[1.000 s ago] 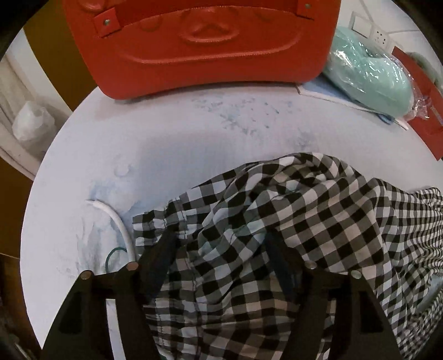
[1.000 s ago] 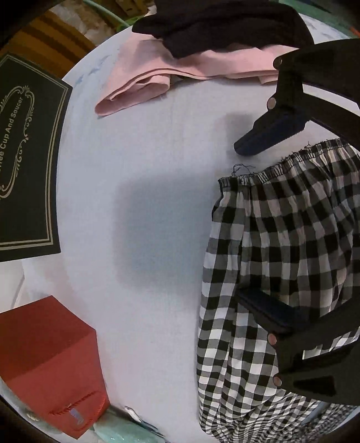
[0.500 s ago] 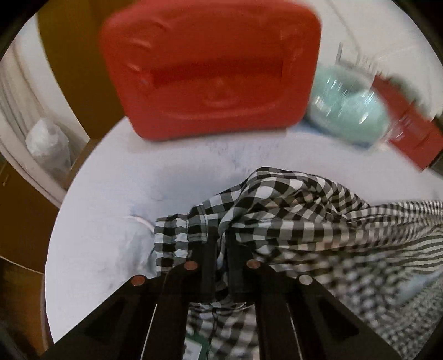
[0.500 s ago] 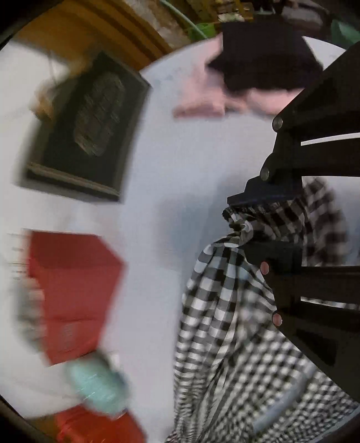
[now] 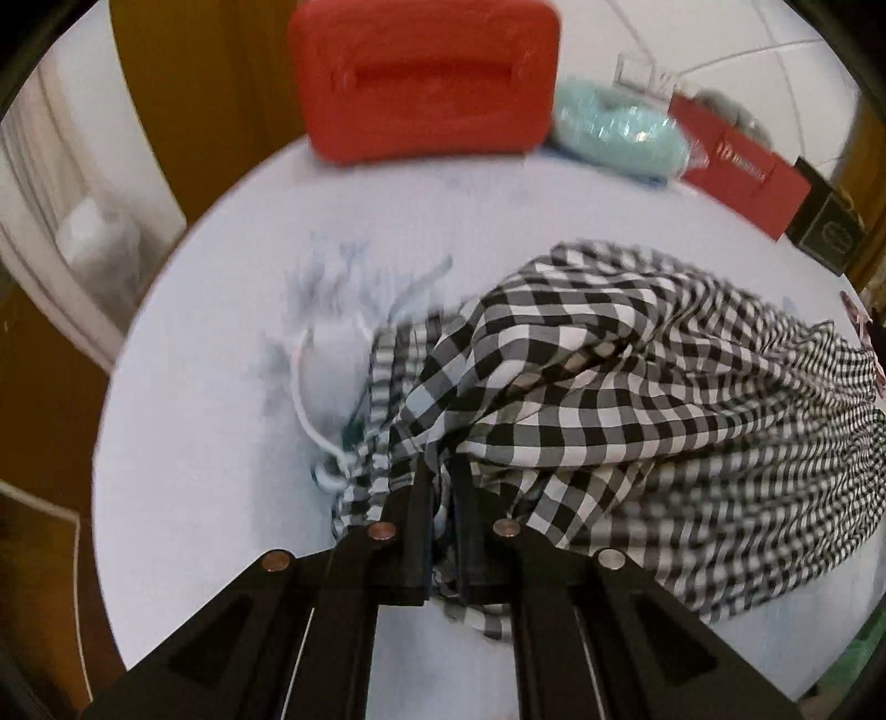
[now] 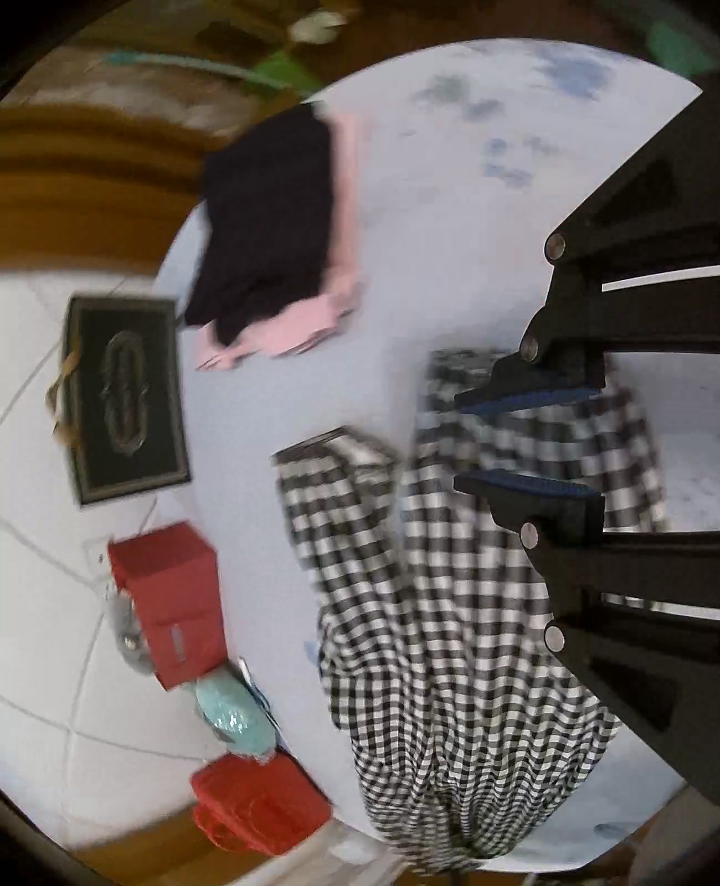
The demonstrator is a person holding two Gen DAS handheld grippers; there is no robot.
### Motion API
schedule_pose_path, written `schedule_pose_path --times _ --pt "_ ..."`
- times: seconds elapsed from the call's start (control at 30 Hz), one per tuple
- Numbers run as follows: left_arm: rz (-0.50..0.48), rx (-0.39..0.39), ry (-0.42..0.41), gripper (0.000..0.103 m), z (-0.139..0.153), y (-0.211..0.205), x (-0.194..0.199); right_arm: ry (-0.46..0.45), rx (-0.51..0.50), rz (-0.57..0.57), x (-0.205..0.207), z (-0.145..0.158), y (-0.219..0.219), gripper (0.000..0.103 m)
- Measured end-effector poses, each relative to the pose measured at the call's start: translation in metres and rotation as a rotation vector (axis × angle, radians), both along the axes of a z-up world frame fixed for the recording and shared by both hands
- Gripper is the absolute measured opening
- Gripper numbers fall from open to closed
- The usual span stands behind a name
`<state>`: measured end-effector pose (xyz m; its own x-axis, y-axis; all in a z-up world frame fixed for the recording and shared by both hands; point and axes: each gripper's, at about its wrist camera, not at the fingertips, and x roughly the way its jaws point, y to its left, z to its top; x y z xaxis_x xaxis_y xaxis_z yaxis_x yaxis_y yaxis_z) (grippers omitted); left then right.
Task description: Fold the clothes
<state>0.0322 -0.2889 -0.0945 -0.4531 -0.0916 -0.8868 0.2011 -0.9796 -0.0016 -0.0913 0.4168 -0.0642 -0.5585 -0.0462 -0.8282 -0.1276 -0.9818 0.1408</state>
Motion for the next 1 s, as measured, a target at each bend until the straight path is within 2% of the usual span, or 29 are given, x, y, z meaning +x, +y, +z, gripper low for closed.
schedule_pose_path --times 0.1,0.13,0.17,0.2,0.27,0.3,0.37,0.4,0.67,0.77,0.9,1.0 --pt "0.01 0.01 -0.009 0.01 -0.003 0.002 0.001 -0.005 -0.035 -0.025 -0.008 -0.005 -0.002 0.022" --pt "0.013 0.008 -0.009 0.019 0.0 0.003 -0.001 -0.005 -0.044 -0.03 -0.013 -0.004 -0.003 0.026" --pt "0.015 0.006 -0.008 0.033 0.002 0.004 -0.003 -0.006 -0.052 -0.034 -0.017 -0.004 -0.004 0.033" --pt "0.014 0.006 -0.003 0.037 0.003 0.005 -0.002 -0.007 -0.061 -0.039 -0.022 -0.004 -0.005 0.039" --pt "0.003 0.018 0.021 0.038 0.013 0.009 0.0 -0.008 -0.078 -0.048 -0.031 -0.003 -0.008 0.076" --pt "-0.004 0.025 0.035 0.04 0.02 0.01 0.003 -0.008 -0.087 -0.052 -0.036 -0.003 -0.009 0.082" --pt "-0.013 0.011 0.056 0.056 0.029 0.011 0.008 -0.009 -0.104 -0.061 -0.045 -0.003 -0.011 0.083" --pt "-0.017 -0.001 0.062 0.058 0.032 0.011 0.008 -0.01 -0.113 -0.066 -0.05 -0.003 -0.013 0.083" --pt "0.053 0.007 0.096 0.06 0.049 -0.017 -0.011 -0.018 -0.134 -0.102 -0.091 -0.004 -0.009 0.083" --pt "0.064 0.015 0.067 0.061 0.042 -0.023 -0.023 -0.009 -0.167 -0.14 -0.097 -0.009 -0.002 0.084" --pt "0.041 0.086 0.058 0.061 0.029 -0.015 -0.037 -0.035 -0.191 -0.162 -0.111 -0.016 0.004 0.084" --pt "0.015 0.113 0.032 0.061 0.017 -0.006 -0.046 -0.061 -0.185 -0.152 -0.126 -0.017 0.005 0.096"
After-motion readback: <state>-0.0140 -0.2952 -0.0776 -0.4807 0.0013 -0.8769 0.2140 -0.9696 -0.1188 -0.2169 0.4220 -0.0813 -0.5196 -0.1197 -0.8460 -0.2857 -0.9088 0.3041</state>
